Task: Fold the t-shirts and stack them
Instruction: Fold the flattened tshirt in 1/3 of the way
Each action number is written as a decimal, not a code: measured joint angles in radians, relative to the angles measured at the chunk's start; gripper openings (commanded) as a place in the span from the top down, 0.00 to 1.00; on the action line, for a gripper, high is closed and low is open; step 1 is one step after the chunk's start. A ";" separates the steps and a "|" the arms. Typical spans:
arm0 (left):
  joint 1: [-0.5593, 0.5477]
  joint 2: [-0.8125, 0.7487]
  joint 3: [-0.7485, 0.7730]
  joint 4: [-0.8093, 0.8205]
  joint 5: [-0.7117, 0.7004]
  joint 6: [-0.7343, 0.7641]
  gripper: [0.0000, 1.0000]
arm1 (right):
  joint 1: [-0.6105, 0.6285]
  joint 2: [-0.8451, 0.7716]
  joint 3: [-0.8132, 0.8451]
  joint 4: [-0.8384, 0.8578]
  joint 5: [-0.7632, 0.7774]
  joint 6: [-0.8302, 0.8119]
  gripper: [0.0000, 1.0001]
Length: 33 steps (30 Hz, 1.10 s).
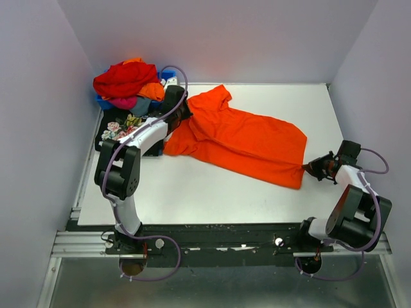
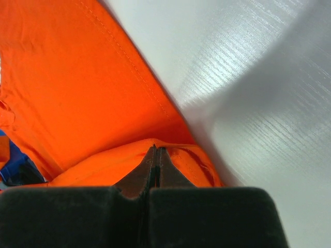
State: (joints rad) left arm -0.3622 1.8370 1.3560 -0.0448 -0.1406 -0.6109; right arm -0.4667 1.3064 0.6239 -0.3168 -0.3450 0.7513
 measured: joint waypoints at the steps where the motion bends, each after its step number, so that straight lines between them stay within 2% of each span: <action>1: 0.000 0.010 0.011 0.000 0.004 0.003 1.00 | 0.000 0.005 0.000 0.004 0.000 0.001 0.99; 18: -0.020 0.252 0.263 -0.026 0.093 0.058 1.00 | 0.000 0.041 0.005 0.035 0.005 0.009 0.99; 19: -0.021 0.264 0.275 -0.031 0.095 0.060 1.00 | 0.000 0.044 0.007 0.035 0.005 0.008 0.95; 20: -0.023 0.273 0.285 -0.034 0.098 0.061 1.00 | 0.000 0.046 0.008 0.035 0.005 0.008 0.82; 21: -0.024 0.282 0.293 -0.038 0.100 0.061 0.95 | 0.000 0.047 0.010 0.035 0.005 0.007 0.64; 22: -0.026 0.291 0.303 -0.041 0.104 0.062 0.77 | 0.000 0.047 0.011 0.035 0.005 0.008 0.54; 23: -0.026 0.303 0.312 -0.043 0.107 0.062 0.55 | 0.000 0.046 0.011 0.035 0.010 0.011 0.46; 24: -0.026 0.316 0.326 -0.052 0.110 0.070 0.41 | 0.000 0.044 0.012 0.034 0.017 0.002 0.45; 26: -0.026 0.332 0.350 -0.076 0.111 0.066 0.31 | 0.000 0.030 0.012 0.030 0.032 0.000 0.45; 29: -0.026 0.332 0.381 -0.124 0.107 0.088 0.22 | 0.000 -0.030 0.012 0.018 0.053 -0.012 0.53; 33: -0.024 0.282 0.378 -0.143 0.099 0.103 0.19 | 0.001 -0.161 0.007 -0.021 0.078 -0.045 0.71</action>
State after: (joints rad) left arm -0.3862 2.1185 1.7336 -0.1883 -0.0418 -0.5076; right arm -0.4660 1.1454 0.6308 -0.3378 -0.2668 0.7059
